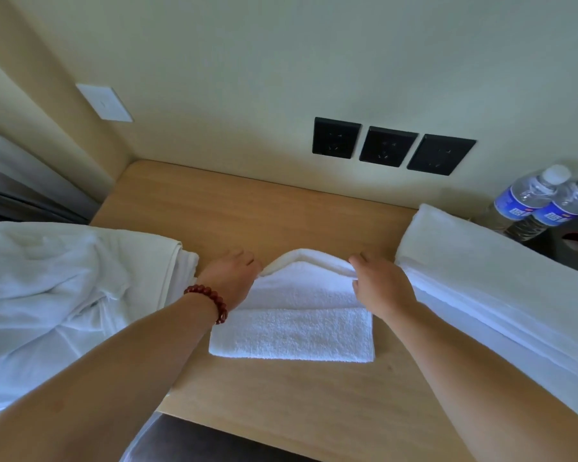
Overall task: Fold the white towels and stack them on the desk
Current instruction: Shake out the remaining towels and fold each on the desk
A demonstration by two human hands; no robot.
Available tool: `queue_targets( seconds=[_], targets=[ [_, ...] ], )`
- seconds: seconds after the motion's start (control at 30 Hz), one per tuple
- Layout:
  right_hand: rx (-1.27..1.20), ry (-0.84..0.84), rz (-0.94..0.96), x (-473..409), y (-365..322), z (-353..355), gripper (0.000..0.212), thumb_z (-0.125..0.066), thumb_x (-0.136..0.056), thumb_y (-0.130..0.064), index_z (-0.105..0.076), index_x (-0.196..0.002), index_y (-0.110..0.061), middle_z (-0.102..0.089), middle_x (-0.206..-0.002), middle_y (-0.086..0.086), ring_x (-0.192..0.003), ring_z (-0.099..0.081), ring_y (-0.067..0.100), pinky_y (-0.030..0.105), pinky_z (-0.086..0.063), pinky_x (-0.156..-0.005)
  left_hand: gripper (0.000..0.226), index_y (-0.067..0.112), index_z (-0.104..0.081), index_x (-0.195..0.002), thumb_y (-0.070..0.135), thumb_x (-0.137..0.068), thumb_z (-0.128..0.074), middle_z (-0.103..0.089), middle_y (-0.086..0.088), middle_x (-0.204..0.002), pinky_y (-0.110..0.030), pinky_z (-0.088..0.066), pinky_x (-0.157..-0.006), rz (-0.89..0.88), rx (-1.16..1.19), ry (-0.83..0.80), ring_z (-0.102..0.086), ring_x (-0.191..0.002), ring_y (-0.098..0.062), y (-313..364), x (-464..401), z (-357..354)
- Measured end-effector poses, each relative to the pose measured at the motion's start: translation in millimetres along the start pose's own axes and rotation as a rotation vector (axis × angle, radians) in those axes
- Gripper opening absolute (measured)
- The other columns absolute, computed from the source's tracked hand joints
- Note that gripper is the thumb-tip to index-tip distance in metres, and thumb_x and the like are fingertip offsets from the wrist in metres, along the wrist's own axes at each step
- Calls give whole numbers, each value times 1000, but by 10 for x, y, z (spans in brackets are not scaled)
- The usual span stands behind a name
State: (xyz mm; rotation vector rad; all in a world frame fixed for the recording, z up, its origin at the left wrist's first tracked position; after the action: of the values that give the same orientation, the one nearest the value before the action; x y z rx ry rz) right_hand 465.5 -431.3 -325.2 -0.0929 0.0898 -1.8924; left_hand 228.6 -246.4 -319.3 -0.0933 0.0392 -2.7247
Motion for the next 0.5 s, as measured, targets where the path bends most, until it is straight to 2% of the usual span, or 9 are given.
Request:
queue_targets(
  seconds=[0.1, 0.2, 0.33, 0.43, 0.5],
  targets=[
    [5, 111, 33, 307, -88, 4, 35, -80, -58, 3, -60, -85, -8, -55, -76, 5, -54, -47, 23, 29, -25, -44, 27, 17, -72, -83, -2, -65, -75, -60, 2, -78, -34, -47, -66, 21, 24, 59, -54, -72, -22, 68, 324, -63],
    [11, 189, 82, 589, -132, -128, 40, -77, -51, 7, -62, -85, -9, -54, -77, 5, -58, -50, 27, 31, -28, -48, 31, 14, -68, -79, -10, -59, -67, -56, -2, -76, -36, -46, -65, 1, 25, 65, -50, -69, -24, 150, 634, -191],
    [16, 220, 103, 958, -150, -356, 40, -70, -53, 11, -63, -86, -11, -53, -79, 4, -64, -51, 27, 36, -43, -57, 38, 15, -62, -74, -12, -47, -68, -55, -3, -74, -35, -46, -60, 5, 29, 10, -50, -67, -24, 205, 916, -343],
    [35, 191, 109, 1185, -141, -502, 39, -71, -57, 9, -66, -90, -11, -56, -84, 5, -69, -55, 29, 39, -50, -68, 37, 15, -61, -75, -9, -49, -72, -55, -3, -74, -35, -45, -58, 13, 42, -1, -52, -66, -25, 277, 1038, -378],
    [46, 165, 99, 1292, -150, -592, 43, -73, -57, 8, -69, -96, -11, -59, -88, 6, -71, -56, 29, 40, -51, -69, 39, 16, -60, -77, -9, -49, -72, -54, -3, -76, -34, -44, -59, 53, 34, -14, -52, -67, -25, 301, 1079, -395]
  ],
)
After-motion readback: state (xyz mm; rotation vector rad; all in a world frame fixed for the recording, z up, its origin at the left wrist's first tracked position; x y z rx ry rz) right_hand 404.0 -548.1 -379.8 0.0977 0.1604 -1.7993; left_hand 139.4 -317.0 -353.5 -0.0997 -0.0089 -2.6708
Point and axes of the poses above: each hand's wrist, its own x-axis away from the middle knuckle, its own z-axis out of the back of the hand, y = z × x, the point moved 2 cm from there along -x, towards the middle knuckle
